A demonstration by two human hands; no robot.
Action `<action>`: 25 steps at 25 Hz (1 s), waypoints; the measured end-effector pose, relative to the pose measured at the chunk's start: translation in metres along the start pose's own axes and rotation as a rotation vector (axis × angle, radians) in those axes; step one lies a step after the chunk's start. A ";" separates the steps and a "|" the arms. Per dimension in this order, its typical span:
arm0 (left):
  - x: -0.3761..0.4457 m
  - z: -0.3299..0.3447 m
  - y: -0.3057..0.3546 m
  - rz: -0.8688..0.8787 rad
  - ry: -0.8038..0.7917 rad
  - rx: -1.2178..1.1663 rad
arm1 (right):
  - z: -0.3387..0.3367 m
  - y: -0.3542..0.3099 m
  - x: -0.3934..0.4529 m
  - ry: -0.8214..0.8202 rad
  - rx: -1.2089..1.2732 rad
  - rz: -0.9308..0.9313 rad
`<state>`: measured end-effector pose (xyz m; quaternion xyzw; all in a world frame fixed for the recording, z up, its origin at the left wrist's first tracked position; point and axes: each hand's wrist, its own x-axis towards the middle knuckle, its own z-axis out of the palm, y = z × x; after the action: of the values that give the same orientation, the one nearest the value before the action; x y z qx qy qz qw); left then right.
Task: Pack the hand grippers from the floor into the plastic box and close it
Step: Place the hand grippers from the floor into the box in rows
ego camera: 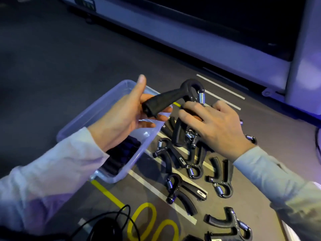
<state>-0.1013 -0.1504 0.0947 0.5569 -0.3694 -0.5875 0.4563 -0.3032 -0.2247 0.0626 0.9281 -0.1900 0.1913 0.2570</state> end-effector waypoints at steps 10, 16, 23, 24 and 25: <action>-0.011 -0.070 -0.039 -0.002 0.158 -0.325 | 0.023 -0.040 0.080 -0.003 0.507 0.342; -0.007 -0.101 -0.065 0.011 0.208 -0.660 | 0.042 -0.073 0.124 -0.655 1.310 0.769; 0.013 -0.133 -0.092 -0.087 0.270 0.428 | 0.080 -0.095 0.130 -0.638 0.921 0.630; 0.013 -0.137 -0.100 -0.063 0.274 0.823 | 0.082 -0.095 0.127 -0.664 0.788 0.591; 0.013 -0.139 -0.107 -0.036 0.229 1.110 | 0.084 -0.093 0.123 -0.695 0.652 0.543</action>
<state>0.0240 -0.1190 -0.0251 0.7797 -0.5614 -0.2488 0.1224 -0.1343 -0.2281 0.0146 0.8857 -0.4274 -0.0182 -0.1804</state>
